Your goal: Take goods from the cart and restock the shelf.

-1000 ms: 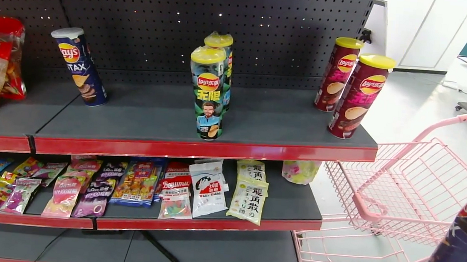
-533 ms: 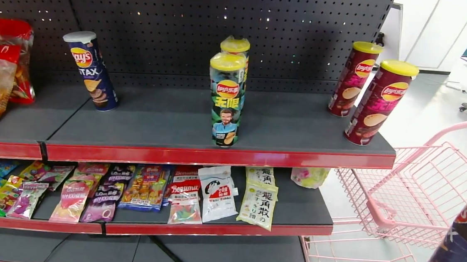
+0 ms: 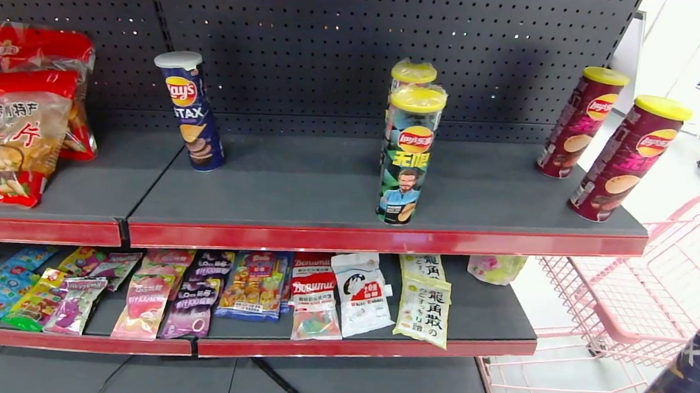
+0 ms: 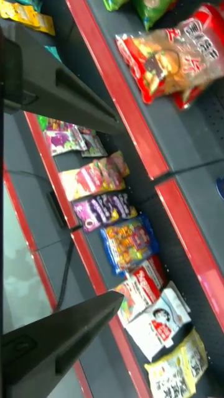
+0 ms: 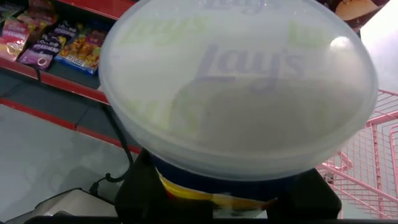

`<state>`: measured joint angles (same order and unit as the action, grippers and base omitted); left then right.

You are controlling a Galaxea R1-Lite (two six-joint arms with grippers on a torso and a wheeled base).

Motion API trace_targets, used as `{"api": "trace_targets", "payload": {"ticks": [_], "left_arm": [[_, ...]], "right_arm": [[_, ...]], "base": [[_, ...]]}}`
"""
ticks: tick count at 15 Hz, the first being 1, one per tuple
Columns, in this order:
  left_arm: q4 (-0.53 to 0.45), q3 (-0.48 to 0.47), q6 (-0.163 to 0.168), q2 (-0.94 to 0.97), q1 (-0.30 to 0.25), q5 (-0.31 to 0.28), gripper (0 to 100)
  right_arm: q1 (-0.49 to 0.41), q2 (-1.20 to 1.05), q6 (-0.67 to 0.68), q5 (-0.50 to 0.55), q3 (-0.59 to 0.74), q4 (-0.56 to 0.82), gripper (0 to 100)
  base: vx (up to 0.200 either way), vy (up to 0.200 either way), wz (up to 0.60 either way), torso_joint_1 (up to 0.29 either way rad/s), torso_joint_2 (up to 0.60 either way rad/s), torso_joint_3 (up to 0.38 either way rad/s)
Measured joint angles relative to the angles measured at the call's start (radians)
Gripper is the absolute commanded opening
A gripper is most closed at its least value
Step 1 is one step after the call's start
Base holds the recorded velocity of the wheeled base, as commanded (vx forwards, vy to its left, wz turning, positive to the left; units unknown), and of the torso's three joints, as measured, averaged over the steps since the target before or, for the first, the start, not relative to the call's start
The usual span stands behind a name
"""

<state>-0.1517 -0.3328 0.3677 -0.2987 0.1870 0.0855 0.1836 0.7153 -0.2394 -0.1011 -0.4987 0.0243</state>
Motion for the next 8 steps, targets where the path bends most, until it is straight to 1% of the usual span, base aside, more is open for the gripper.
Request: {"api": "trace_targets", "payload": {"ticks": [3,4,8], "left_arm": [[0.0,0.003,0.0,0.006,0.0,-0.001,100],[0.0,0.005,0.0,0.008,0.0,-0.003,100],[0.001,0.0,0.0,0.012,0.0,-0.003,100]], "right_arm": [[-0.001,-0.026,-0.015,0.003,0.007,0.001,0],[-0.001,-0.034,-0.016,0.003,0.013,0.002,0],[-0.001,-0.053,-0.018,0.006,0.034,0.007,0]], "base": [[0.0,0.2,0.0,0.001,0.01,-0.001],[0.0,0.0,0.0,0.0,0.0,0.0],[0.2,0.0,0.0,-0.001,0.0,0.002]]}}
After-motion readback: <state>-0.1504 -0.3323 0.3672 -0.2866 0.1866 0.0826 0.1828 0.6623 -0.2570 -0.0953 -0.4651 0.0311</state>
